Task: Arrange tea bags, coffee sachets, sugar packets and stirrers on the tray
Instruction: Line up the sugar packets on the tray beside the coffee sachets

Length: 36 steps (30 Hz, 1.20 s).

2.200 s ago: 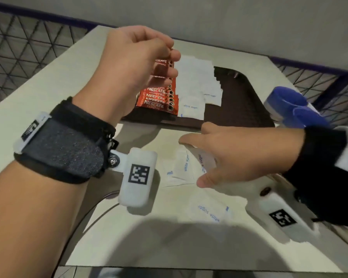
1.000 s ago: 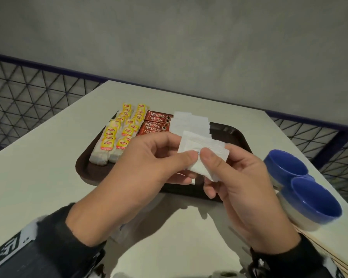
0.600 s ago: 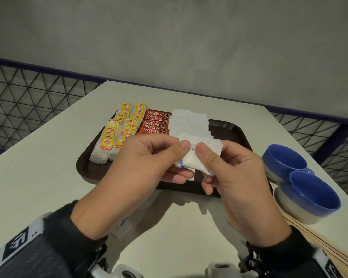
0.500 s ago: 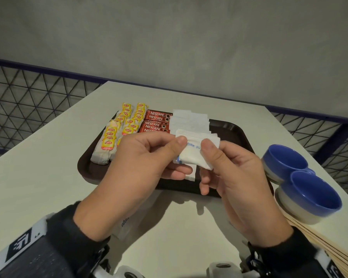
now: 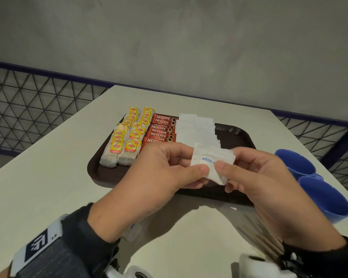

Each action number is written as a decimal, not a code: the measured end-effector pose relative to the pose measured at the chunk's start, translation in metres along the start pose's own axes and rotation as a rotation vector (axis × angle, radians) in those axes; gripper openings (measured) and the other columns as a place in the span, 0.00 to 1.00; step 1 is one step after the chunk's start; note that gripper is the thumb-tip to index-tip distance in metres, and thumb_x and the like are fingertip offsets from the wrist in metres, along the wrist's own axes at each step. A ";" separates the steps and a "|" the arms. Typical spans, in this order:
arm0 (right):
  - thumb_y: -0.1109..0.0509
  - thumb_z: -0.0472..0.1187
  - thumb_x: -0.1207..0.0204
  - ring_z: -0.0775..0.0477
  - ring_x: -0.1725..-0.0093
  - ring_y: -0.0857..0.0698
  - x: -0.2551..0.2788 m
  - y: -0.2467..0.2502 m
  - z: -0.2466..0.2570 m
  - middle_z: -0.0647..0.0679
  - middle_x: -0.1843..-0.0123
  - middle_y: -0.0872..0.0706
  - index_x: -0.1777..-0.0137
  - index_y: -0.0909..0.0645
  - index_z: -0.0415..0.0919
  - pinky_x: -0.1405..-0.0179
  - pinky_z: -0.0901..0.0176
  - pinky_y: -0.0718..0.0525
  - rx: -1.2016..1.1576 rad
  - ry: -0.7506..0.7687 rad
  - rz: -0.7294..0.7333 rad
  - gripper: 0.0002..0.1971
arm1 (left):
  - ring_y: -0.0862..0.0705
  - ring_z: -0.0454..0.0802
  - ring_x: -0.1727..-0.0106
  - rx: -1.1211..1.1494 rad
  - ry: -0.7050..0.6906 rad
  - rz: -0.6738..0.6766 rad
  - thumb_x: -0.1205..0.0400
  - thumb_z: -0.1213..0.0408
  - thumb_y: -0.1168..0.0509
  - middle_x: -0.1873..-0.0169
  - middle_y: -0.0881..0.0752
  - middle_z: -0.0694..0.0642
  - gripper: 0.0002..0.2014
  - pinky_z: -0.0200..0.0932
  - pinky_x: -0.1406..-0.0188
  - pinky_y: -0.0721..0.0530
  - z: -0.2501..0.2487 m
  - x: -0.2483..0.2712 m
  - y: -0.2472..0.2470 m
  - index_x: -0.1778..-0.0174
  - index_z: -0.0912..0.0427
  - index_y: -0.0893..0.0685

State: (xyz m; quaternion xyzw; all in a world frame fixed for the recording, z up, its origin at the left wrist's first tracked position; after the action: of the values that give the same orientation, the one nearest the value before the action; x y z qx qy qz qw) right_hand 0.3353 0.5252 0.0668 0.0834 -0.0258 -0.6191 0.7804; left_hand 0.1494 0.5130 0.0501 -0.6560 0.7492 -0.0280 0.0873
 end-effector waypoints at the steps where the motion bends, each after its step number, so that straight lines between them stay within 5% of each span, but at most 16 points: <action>1: 0.25 0.36 0.23 0.47 0.64 0.19 0.001 0.002 0.002 0.43 0.58 0.07 0.51 0.08 0.39 0.61 0.53 0.20 0.043 -0.012 0.023 0.05 | 0.06 0.53 0.58 -0.017 0.010 0.009 0.21 0.77 0.26 0.58 0.05 0.60 0.08 0.41 0.56 0.07 -0.001 0.001 -0.001 0.49 0.65 0.08; 6: 0.23 0.45 0.33 0.43 0.67 0.23 0.000 0.020 0.018 0.44 0.67 0.12 0.56 0.09 0.40 0.61 0.53 0.22 0.132 -0.064 -0.029 0.10 | 0.07 0.55 0.63 0.016 -0.115 -0.261 0.19 0.69 0.26 0.58 0.05 0.59 0.03 0.49 0.56 0.06 -0.032 -0.003 0.025 0.56 0.60 0.08; 12: 0.21 0.39 0.24 0.42 0.62 0.17 -0.035 0.046 0.012 0.38 0.58 0.07 0.53 0.09 0.39 0.60 0.53 0.17 0.428 -0.209 -0.054 0.04 | 0.13 0.49 0.68 0.274 -0.261 -0.623 0.15 0.63 0.32 0.64 0.09 0.52 0.03 0.41 0.67 0.13 -0.054 -0.009 0.082 0.51 0.59 0.16; 16: 0.21 0.38 0.23 0.48 0.61 0.14 -0.057 0.046 -0.005 0.32 0.48 0.09 0.47 0.11 0.35 0.66 0.65 0.13 0.613 -0.323 -0.009 0.08 | 0.17 0.47 0.72 0.256 -0.225 -0.629 0.16 0.64 0.33 0.68 0.11 0.50 0.04 0.40 0.71 0.18 -0.049 -0.010 0.077 0.56 0.57 0.15; 22: 0.24 0.36 0.20 0.47 0.54 0.12 -0.074 0.037 -0.019 0.43 0.48 0.09 0.47 0.12 0.38 0.58 0.61 0.10 0.757 -0.372 -0.022 0.05 | 0.18 0.46 0.72 0.201 -0.221 -0.598 0.15 0.62 0.33 0.68 0.11 0.50 0.06 0.39 0.75 0.19 -0.044 -0.011 0.071 0.57 0.57 0.14; 32: 0.23 0.33 0.21 0.41 0.57 0.10 -0.091 0.031 -0.030 0.30 0.44 0.09 0.43 0.15 0.30 0.56 0.50 0.07 0.745 -0.410 -0.060 0.10 | 0.19 0.45 0.72 0.160 -0.244 -0.548 0.14 0.61 0.34 0.68 0.12 0.50 0.08 0.40 0.74 0.20 -0.044 -0.011 0.065 0.59 0.57 0.15; 36: 0.23 0.32 0.21 0.37 0.49 0.08 -0.096 0.028 -0.030 0.33 0.45 0.09 0.42 0.15 0.33 0.61 0.58 0.06 0.757 -0.418 -0.058 0.10 | 0.19 0.45 0.72 0.145 -0.245 -0.546 0.14 0.61 0.34 0.67 0.11 0.50 0.09 0.39 0.74 0.20 -0.044 -0.011 0.065 0.59 0.57 0.14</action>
State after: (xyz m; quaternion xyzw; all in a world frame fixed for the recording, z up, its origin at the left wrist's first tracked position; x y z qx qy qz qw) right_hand 0.3445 0.6273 0.0476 0.2372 -0.4060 -0.5913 0.6552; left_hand 0.0798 0.5298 0.0841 -0.8236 0.5252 -0.0247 0.2129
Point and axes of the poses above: each hand's wrist, its own x-axis away from the middle knuckle, its own y-axis out of the back of the hand, z = x × y, the point moved 2 cm from there along -x, towards the middle knuckle
